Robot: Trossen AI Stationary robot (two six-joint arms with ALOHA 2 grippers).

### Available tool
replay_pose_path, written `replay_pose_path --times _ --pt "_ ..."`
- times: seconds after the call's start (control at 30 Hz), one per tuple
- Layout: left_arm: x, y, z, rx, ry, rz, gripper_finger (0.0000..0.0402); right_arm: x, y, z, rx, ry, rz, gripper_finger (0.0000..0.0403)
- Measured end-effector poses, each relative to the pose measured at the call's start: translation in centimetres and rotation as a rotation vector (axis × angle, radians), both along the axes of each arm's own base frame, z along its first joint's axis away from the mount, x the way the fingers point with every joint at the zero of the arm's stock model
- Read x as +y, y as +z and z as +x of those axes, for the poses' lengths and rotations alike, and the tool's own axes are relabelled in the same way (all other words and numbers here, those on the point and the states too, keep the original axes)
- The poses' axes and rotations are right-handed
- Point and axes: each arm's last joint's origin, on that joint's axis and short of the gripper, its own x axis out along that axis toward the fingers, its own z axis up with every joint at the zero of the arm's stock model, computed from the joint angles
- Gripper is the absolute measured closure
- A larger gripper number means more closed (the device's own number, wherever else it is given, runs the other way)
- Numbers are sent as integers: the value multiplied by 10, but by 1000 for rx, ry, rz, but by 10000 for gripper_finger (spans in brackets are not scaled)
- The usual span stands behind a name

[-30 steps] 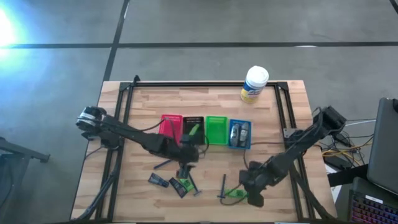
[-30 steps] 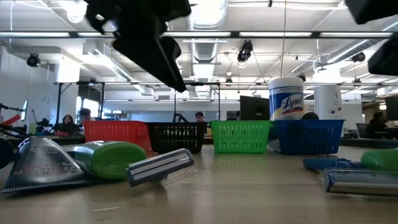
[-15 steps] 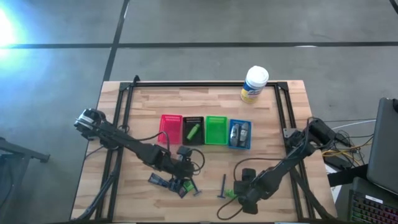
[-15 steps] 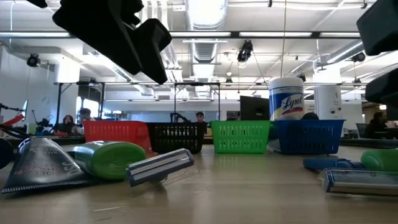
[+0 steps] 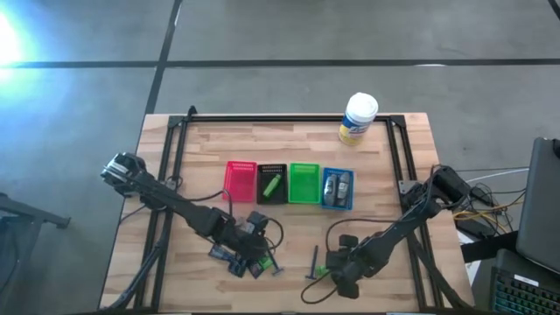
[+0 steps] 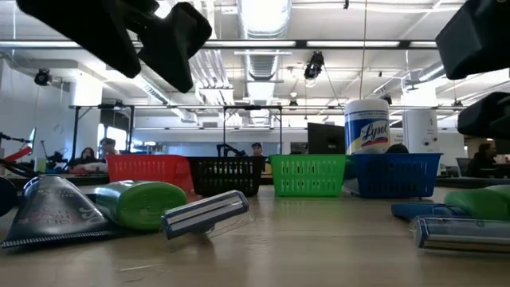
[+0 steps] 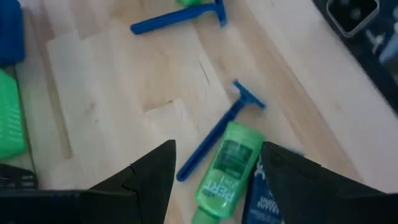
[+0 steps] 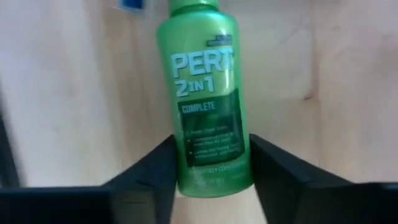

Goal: Pick & Place Travel size toiletries
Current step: Put the green shampoo into the black bin

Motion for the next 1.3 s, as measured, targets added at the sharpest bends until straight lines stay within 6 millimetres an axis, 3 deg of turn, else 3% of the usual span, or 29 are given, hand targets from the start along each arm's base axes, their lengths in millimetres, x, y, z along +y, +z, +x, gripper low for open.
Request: replay_pose_path --times 0.07,0.2,0.43,0.6,0.83,1.07,1.3 --pt "2 2 -2 -7 4 38 161 -2 8 0 -14 -14 29 271" --pt "8 15 -5 -94 54 153 160 -13 41 1 -93 -99 103 275" --pt "17 54 -8 -334 85 230 157 -58 99 3 -291 -327 177 258" --pt "19 76 -4 -525 6 335 141 -88 122 12 -405 -377 211 266" --pt "26 75 8 -582 -124 509 126 -107 128 25 -412 -338 286 264" --pt "34 71 25 -654 -174 496 126 -110 129 28 -407 -329 323 263" --pt "38 55 40 -638 -218 496 126 -111 129 29 -406 -337 332 265"
